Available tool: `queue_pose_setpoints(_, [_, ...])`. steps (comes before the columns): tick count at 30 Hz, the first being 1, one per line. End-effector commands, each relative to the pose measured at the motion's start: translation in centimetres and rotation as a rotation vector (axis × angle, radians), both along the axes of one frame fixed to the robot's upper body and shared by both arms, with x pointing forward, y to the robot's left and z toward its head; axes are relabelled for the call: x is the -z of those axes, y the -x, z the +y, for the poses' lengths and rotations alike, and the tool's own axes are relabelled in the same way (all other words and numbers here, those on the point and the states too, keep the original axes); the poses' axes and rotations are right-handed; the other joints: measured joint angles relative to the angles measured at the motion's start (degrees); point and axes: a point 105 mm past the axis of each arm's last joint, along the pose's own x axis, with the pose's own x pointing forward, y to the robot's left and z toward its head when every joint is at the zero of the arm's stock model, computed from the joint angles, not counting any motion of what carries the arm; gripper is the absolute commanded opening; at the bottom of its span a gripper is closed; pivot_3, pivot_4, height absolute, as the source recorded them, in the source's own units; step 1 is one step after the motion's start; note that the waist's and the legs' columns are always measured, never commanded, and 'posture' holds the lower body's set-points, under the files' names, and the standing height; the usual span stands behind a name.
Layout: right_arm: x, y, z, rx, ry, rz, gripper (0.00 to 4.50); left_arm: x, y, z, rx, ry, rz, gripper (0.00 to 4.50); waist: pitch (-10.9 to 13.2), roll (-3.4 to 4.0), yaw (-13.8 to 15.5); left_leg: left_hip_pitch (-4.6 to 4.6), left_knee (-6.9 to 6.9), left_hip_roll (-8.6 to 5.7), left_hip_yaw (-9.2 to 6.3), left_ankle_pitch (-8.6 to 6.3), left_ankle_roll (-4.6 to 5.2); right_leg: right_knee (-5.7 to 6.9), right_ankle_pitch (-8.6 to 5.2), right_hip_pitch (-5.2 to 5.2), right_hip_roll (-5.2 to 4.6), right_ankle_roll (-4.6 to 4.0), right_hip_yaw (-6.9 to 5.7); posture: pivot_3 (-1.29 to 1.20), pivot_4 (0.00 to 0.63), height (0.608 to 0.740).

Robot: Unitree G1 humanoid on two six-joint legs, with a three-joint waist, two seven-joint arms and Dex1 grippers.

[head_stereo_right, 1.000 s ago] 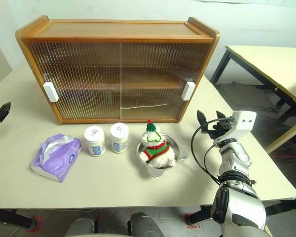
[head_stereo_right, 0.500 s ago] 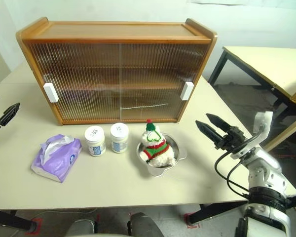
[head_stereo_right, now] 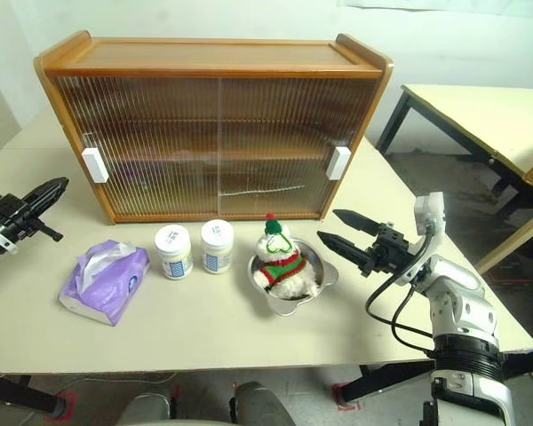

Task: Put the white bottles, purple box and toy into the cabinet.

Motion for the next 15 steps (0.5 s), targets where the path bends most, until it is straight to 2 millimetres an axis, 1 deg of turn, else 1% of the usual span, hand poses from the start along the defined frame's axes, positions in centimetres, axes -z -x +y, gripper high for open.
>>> queue_pose_setpoints(1, [0.2, 0.0, -0.2, 0.004, 0.024, 0.002, 4.5, 0.3, -1.4, -0.8, -0.019, -0.07, 0.003, 0.02, 0.0, 0.01, 0.19, 0.0, -0.01, 0.0, 0.0, -0.01, 0.02, -0.01, -0.03, 0.01, 0.0, 0.04, -0.01, -0.06, 0.0, 0.74])
queue_pose_setpoints(2, [0.2, 0.0, -0.2, 0.004, 0.025, 0.002, 4.5, 0.4, -1.8, -0.9, -0.03, -0.084, 0.006, 0.02, -0.01, 0.03, 0.2, 0.0, 0.0, -0.02, 0.01, -0.02, 0.03, -0.01, -0.06, 0.03, 0.0, 0.08, -0.01, -0.06, 0.0, 0.74])
queue_pose_setpoints(5, [0.3, 0.0, -0.3, 0.008, 0.031, 0.001, 4.5, 0.7, -2.9, -0.8, -0.082, -0.052, 0.006, 0.02, -0.01, 0.03, 0.14, 0.03, 0.02, -0.07, 0.03, -0.03, 0.06, -0.02, -0.12, 0.09, -0.02, 0.19, 0.03, -0.07, 0.0, 0.74])
queue_pose_setpoints(7, [0.9, 0.2, -0.5, 0.017, 0.06, 0.024, 4.5, 1.0, -3.5, -1.3, -0.073, -0.048, 0.013, 0.02, -0.01, 0.02, 0.08, 0.03, 0.02, -0.11, 0.03, -0.03, 0.06, -0.02, -0.14, 0.1, -0.05, 0.23, 0.04, -0.07, 0.0, 0.74])
queue_pose_setpoints(15, [1.6, 0.6, -1.1, 0.047, 0.067, 0.045, 4.5, 0.8, -4.3, -2.6, -0.014, -0.048, 0.001, 0.02, 0.0, 0.0, -0.04, 0.06, 0.09, -0.28, -0.01, -0.03, 0.08, -0.03, -0.17, 0.22, -0.16, 0.41, 0.08, -0.09, 0.0, 0.74])
